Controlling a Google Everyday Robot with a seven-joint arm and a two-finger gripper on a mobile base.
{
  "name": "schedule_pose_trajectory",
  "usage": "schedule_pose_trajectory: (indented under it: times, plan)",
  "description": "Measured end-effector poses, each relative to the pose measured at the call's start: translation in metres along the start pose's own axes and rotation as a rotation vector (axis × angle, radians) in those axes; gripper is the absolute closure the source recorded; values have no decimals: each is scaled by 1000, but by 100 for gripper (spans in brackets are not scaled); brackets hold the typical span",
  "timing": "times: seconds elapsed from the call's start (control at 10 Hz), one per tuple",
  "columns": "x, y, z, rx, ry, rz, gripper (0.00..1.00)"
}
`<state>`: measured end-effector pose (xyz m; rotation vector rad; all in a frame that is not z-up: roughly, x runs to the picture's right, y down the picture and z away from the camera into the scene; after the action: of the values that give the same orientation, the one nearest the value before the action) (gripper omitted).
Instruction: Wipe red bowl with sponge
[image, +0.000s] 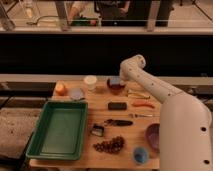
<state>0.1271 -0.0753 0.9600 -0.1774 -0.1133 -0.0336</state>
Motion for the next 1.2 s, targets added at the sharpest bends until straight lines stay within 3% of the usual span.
schedule_pose_trajectory:
  times: [0.6, 1.2]
  plan:
    - [-2, 13, -14, -17, -20, -12, 100]
    - [24, 25, -11, -54, 22, 12, 100]
